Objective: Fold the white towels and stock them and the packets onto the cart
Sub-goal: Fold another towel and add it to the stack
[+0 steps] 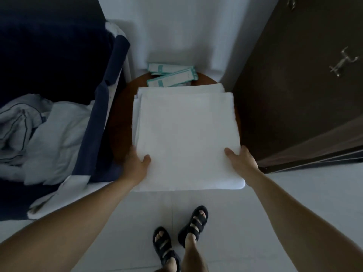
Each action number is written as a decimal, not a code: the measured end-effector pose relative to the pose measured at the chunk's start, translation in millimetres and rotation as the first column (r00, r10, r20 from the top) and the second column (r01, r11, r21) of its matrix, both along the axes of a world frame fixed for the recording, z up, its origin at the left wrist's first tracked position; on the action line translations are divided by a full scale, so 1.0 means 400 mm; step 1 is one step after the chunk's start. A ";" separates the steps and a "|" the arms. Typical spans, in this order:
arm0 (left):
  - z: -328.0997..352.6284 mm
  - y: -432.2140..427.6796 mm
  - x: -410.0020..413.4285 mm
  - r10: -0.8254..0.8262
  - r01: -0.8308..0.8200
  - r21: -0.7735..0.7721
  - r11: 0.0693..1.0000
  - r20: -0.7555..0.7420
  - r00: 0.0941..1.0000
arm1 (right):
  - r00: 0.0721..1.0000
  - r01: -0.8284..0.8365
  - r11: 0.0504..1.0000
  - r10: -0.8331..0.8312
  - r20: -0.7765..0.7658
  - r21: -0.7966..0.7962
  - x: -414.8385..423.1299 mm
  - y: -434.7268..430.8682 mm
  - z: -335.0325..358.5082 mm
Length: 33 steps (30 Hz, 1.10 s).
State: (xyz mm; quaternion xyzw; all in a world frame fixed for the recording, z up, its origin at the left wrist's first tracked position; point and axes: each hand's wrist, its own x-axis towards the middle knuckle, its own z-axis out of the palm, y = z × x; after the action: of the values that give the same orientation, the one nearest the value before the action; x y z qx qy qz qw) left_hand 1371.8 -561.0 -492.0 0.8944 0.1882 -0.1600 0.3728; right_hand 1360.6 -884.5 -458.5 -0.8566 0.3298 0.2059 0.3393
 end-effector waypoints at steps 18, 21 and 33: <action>0.105 0.042 0.017 0.145 -0.215 -0.153 0.965 -0.374 0.916 | 0.969 0.154 0.987 -0.159 -0.188 -0.041 -0.002 -0.013 0.053; 0.093 0.046 -0.008 0.144 -0.221 -0.160 0.962 -0.389 0.910 | 0.964 0.227 0.959 -0.196 -0.182 0.167 0.004 -0.006 0.067; 0.076 0.074 -0.048 0.155 -0.268 -0.213 0.940 -0.435 0.887 | 0.960 0.275 0.777 -0.248 -0.127 0.567 -0.017 -0.026 0.103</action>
State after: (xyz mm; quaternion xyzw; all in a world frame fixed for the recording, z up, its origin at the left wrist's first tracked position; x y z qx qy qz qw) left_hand 1352.5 -531.3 -461.5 0.7559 0.3363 -0.3265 0.4571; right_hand 1353.7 -894.7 -417.2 -0.6534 0.3747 0.2666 0.6013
